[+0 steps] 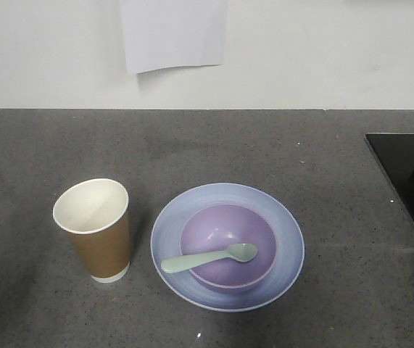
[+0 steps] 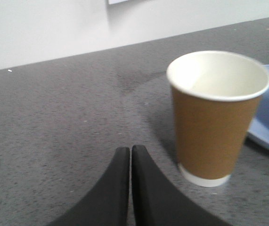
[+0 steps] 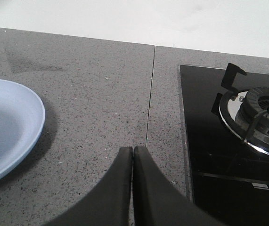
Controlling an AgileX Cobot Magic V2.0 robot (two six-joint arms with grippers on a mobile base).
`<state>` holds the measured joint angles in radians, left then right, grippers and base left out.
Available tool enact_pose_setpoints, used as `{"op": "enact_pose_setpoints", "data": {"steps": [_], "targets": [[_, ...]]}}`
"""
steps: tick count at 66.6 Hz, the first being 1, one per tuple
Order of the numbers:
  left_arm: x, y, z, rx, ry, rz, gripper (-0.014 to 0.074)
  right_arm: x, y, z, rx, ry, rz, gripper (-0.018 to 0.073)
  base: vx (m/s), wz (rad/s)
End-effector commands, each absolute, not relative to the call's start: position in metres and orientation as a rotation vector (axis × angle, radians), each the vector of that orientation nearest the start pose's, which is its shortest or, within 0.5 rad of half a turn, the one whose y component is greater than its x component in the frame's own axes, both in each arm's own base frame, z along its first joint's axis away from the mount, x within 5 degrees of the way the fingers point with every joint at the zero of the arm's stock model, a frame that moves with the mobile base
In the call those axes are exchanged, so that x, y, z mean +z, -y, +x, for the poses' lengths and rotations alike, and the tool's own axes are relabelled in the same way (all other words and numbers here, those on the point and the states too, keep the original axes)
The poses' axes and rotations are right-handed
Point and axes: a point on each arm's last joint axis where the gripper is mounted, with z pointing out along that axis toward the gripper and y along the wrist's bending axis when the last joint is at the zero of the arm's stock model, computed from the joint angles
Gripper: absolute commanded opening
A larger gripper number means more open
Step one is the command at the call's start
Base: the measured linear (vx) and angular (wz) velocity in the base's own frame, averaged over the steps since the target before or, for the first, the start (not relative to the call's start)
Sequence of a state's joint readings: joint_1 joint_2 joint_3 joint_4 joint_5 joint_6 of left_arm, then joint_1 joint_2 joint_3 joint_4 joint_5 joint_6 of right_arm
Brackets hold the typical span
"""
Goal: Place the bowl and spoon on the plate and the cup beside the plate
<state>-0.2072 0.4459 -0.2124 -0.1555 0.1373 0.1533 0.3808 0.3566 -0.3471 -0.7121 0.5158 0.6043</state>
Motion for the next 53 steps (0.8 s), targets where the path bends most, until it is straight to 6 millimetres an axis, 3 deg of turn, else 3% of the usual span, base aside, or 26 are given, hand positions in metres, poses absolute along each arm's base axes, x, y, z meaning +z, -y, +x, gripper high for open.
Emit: {"op": "enact_pose_setpoints", "data": {"steps": [1,15,36,53], "targets": [[0.236,0.016,0.097,-0.144,-1.656,0.112,-0.0007,0.284,-0.004,0.085,-0.083,-1.806,-0.203,-0.0006,0.0,0.0],[0.195,0.005,0.078,-0.089,-1.589,0.013,-0.0007,0.284,-0.004,0.085,-0.083,-1.806,-0.203,-0.0006,0.0,0.0],[0.19,0.0,0.056,0.014,-1.573,-0.002,-0.0007,0.284,-0.004,0.085,-0.083,-1.806,-0.203,-0.0006,0.0,0.0],[0.184,0.0,0.057,0.009,-1.647,0.002,-0.0007,0.284,-0.004,0.085,-0.082,-1.806,-0.202,-0.0006,0.0,0.0]]}}
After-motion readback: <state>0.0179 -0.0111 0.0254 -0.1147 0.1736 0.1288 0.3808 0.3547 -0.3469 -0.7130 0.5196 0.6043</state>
